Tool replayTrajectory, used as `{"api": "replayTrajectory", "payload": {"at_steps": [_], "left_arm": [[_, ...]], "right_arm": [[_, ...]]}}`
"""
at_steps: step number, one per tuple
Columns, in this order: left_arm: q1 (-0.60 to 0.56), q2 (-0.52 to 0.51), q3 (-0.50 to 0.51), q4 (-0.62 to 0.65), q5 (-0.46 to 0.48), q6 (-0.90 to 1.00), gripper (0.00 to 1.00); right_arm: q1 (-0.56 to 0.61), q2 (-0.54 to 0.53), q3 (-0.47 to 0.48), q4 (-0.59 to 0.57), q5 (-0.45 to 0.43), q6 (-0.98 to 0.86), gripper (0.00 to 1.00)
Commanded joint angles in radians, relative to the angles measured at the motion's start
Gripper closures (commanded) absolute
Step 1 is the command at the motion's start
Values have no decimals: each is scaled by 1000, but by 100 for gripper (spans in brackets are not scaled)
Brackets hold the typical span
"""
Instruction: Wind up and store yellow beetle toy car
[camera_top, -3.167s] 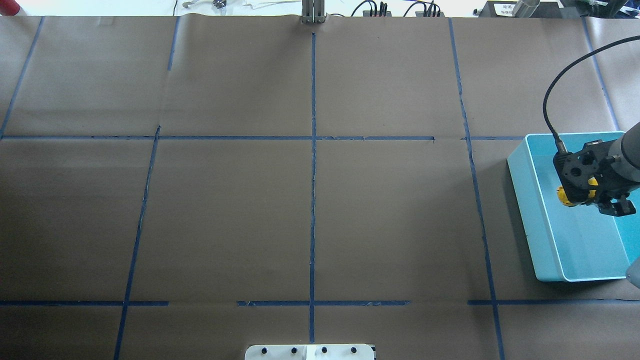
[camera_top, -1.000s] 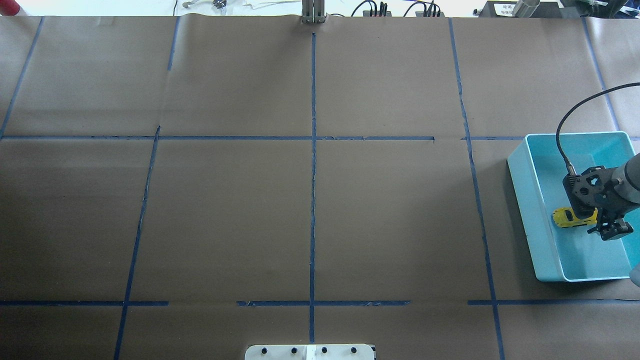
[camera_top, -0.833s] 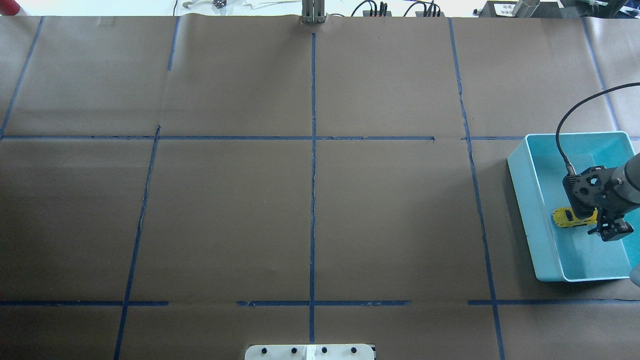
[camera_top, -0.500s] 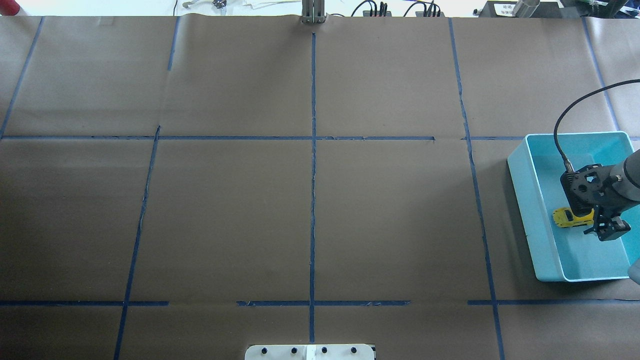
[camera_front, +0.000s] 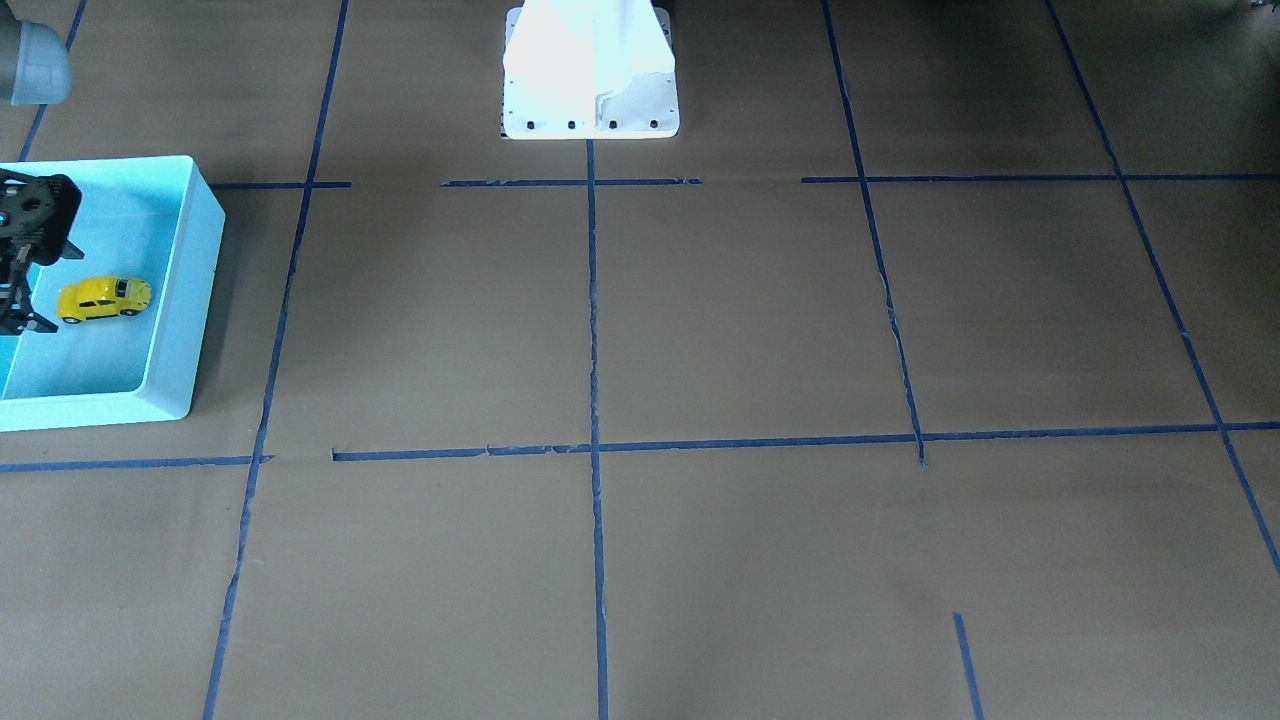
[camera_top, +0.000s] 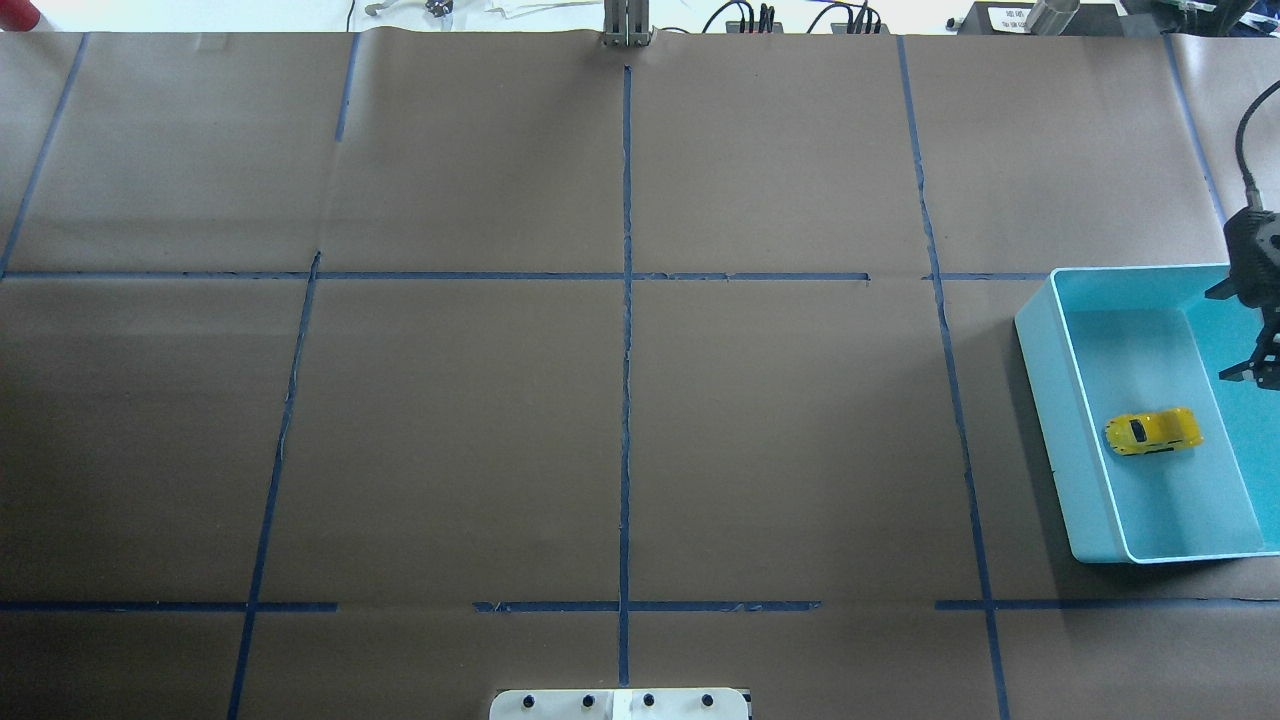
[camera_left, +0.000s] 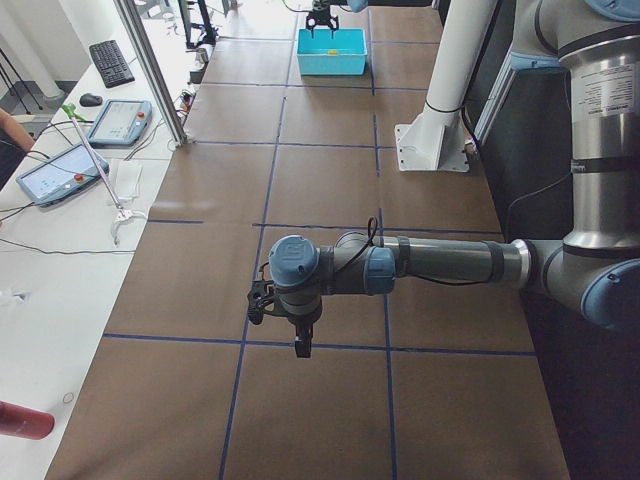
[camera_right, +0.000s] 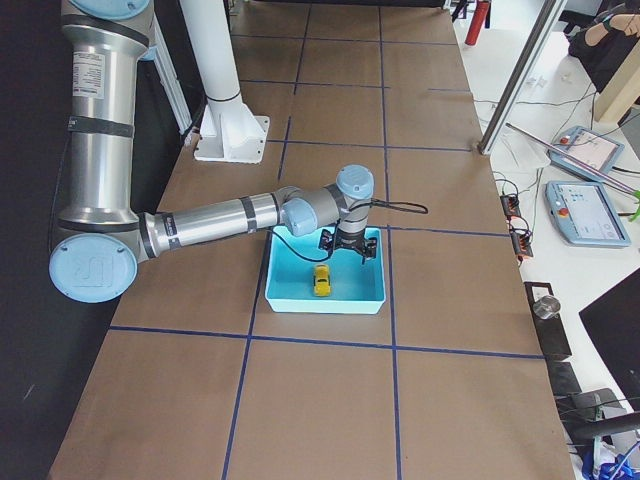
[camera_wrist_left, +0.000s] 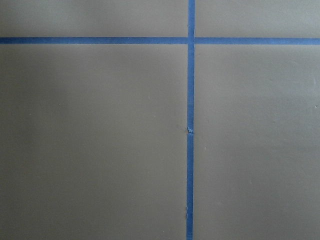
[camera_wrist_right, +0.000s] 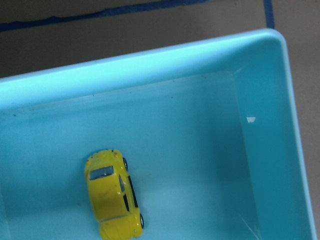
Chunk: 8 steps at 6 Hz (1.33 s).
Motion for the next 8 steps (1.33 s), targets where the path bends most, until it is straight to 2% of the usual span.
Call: {"api": "replayTrajectory", "payload": {"at_steps": [1,3,4,5,6,8], "left_arm": [[0,0,0,0,0,0,0],[-2,0,0,0,0,0,0],[0,0,0,0,1,0,0],[-2,0,0,0,1,0,0],[0,0,0,0,0,0,0],[0,0,0,0,1,0,0]], "right_arm": [[167,3,-101,-2,11,7,0],[329,8,-168,-4,17,6,0],[396,20,-157,-81,29,7,0],[435,28,-154,-146,84,144,0],[440,20,-149,-145,122,346,0],[440,17,-146,-149,113,694,0]]}}
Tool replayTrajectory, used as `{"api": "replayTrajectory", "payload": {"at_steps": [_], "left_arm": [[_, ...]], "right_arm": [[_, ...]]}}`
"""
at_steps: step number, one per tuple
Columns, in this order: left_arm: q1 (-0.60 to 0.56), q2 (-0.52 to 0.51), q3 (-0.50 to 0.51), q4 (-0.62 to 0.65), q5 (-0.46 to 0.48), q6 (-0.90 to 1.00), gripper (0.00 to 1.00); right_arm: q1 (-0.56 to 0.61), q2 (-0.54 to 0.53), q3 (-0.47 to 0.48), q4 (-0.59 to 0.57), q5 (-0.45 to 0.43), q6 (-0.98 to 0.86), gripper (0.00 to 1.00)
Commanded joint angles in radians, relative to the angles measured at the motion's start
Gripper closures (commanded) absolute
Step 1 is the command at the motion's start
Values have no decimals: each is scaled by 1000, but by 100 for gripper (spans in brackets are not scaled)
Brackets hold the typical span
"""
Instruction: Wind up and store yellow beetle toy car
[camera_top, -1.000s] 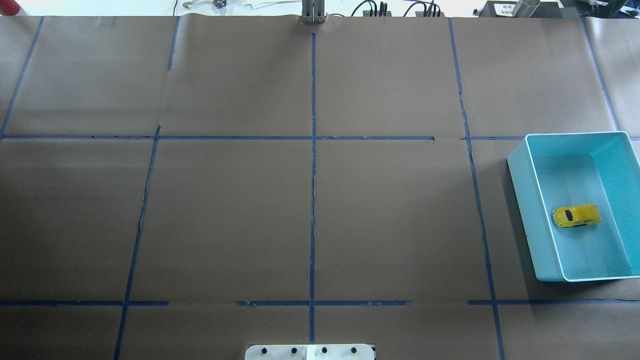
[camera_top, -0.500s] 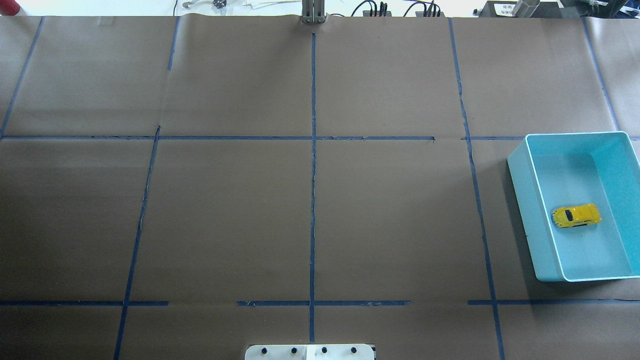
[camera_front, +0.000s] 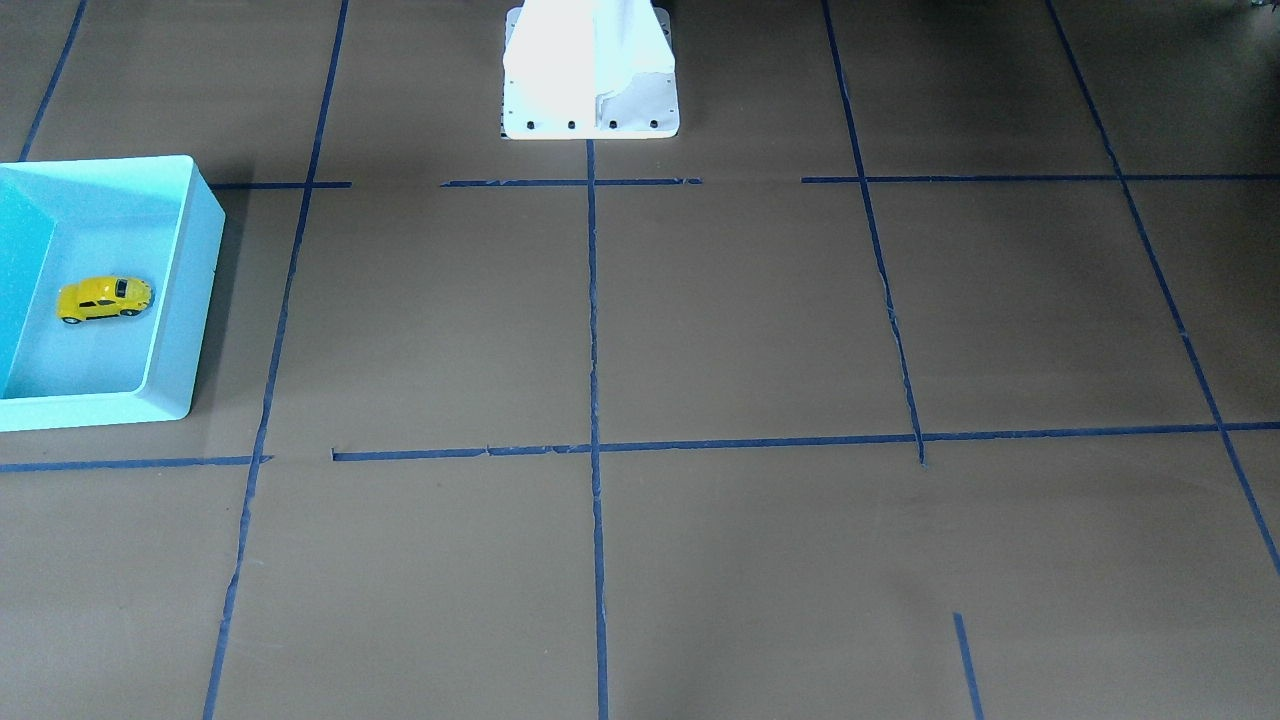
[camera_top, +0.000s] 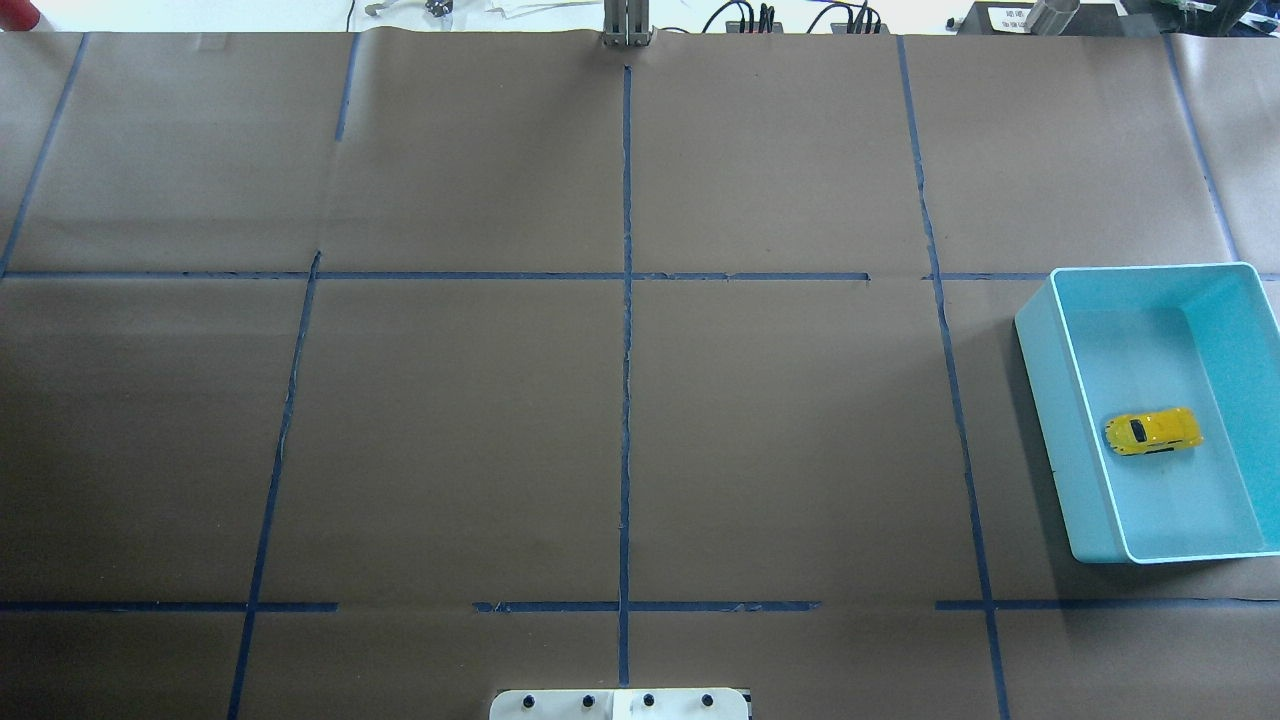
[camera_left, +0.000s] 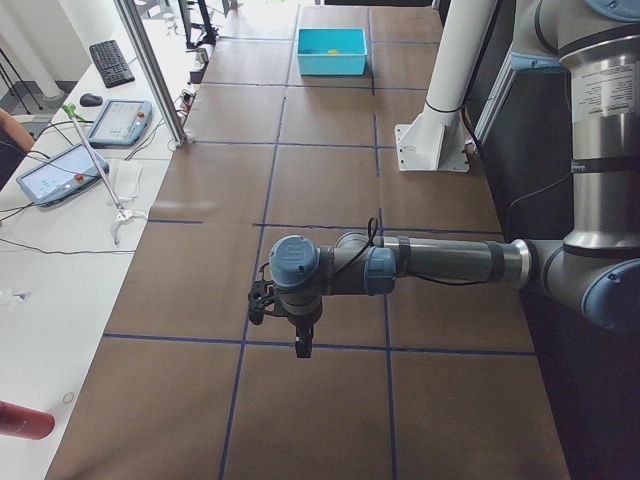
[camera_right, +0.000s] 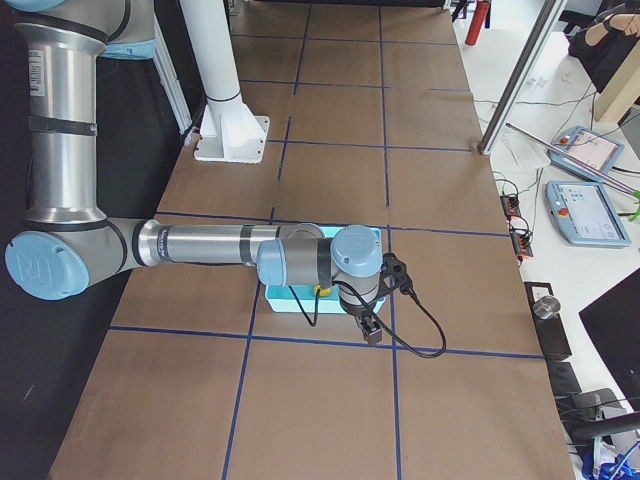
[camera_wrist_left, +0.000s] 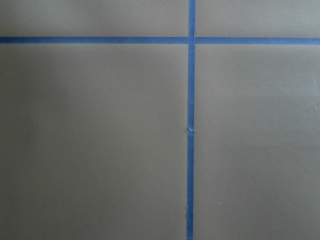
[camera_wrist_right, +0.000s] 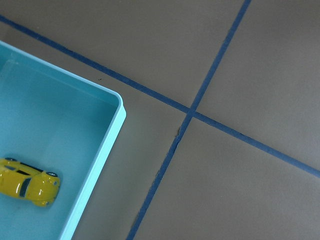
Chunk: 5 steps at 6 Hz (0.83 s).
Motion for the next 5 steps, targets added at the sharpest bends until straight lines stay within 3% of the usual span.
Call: {"api": "replayTrajectory", "payload": {"at_steps": [1,5], "left_arm": [[1,0,0,0,0,0,0],[-1,0,2,0,0,0,0]], "right_arm": [[1,-6,3,-2,-4,352,0],[4,-24,2,8,-73,395,0]]}}
